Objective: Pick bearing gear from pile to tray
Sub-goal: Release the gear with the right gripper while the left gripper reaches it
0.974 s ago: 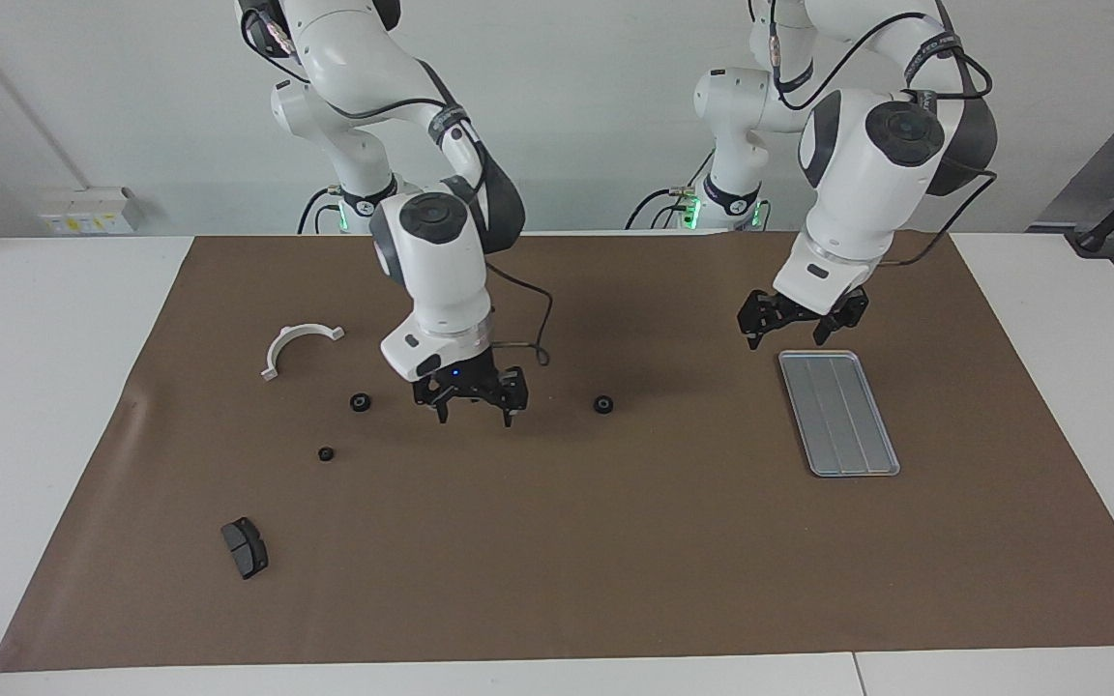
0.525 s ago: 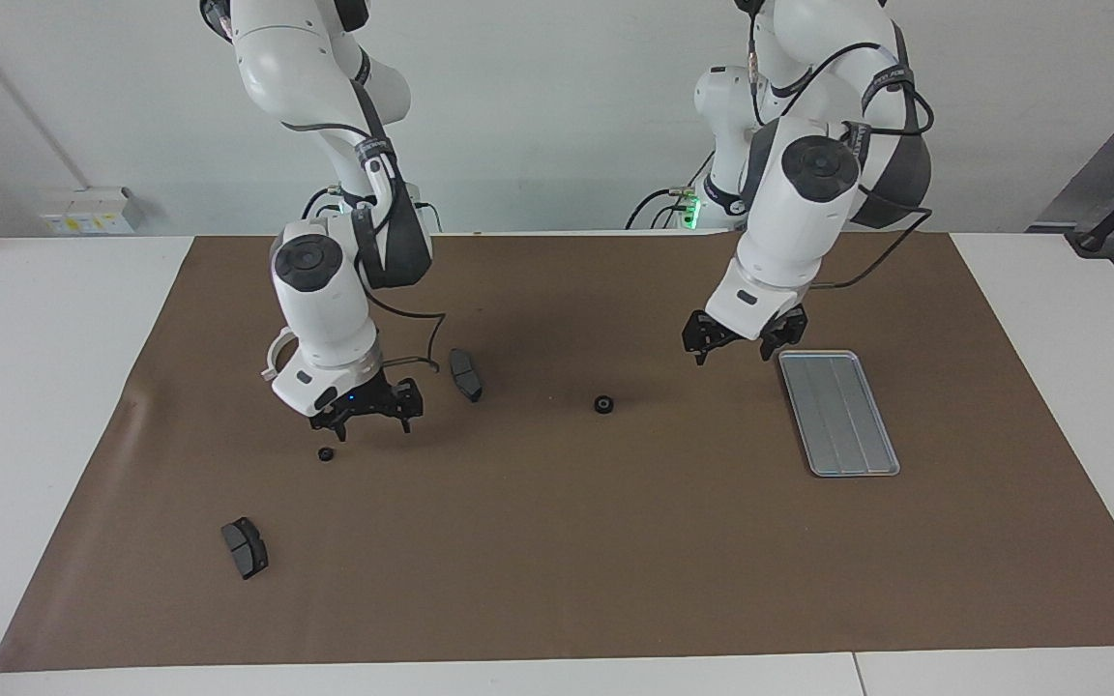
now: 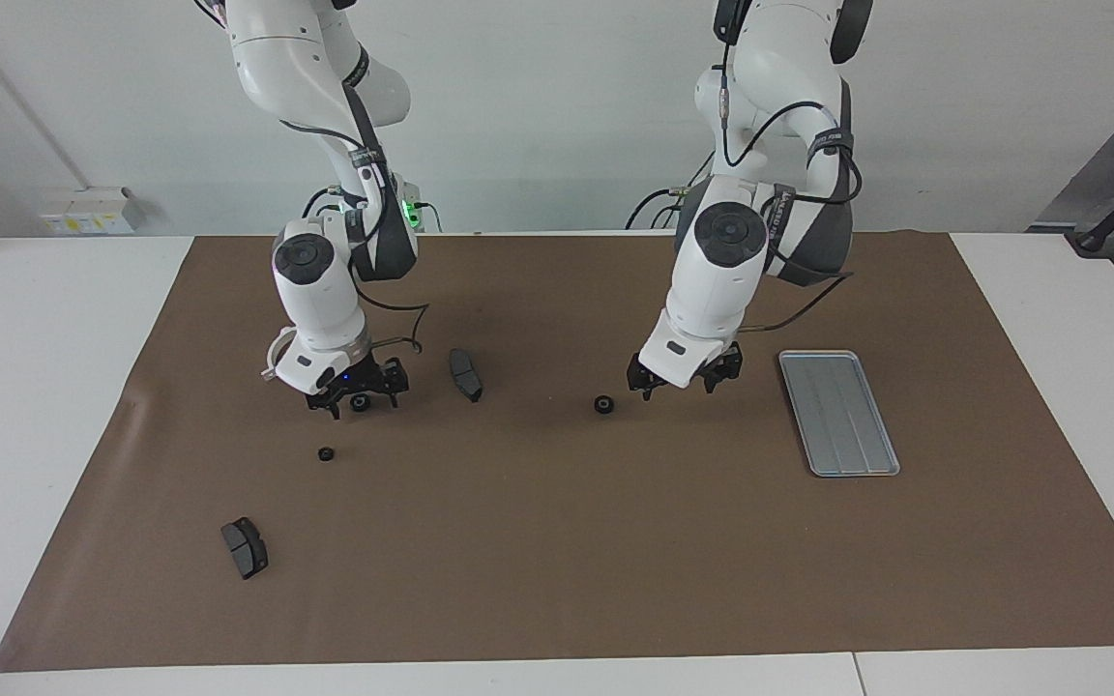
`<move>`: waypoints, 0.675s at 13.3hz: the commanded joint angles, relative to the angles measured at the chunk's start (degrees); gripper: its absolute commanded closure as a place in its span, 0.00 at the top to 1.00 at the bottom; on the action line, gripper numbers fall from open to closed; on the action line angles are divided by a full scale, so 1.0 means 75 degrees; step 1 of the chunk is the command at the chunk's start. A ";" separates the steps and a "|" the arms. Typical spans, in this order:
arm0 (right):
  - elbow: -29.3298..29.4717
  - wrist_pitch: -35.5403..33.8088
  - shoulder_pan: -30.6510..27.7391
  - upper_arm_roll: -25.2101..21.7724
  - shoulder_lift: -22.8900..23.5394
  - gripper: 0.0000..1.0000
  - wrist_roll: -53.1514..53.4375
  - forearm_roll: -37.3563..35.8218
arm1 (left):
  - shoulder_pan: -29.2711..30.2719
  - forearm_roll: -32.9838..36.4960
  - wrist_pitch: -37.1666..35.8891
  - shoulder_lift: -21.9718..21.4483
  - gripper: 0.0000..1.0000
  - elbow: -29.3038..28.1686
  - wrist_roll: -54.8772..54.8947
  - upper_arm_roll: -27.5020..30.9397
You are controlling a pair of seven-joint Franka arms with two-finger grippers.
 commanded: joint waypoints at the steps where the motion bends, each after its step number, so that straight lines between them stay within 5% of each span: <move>1: -0.0484 0.0195 -0.0252 0.0058 -0.0341 1.00 -0.0403 -0.0096 | -0.0215 -0.0019 0.0756 0.0131 1.00 -0.0075 -0.0686 0.0092; 4: -0.0824 0.0745 -0.0334 0.0070 -0.0365 0.98 -0.0427 -0.0096 | -0.0635 -0.0007 0.1915 0.0026 1.00 -0.1069 -0.1330 0.0092; 9: -0.0859 0.0652 -0.0346 0.0070 -0.0377 0.81 -0.0462 -0.0073 | -0.0871 -0.0007 0.3114 -0.0361 0.98 -0.2559 -0.1462 0.0103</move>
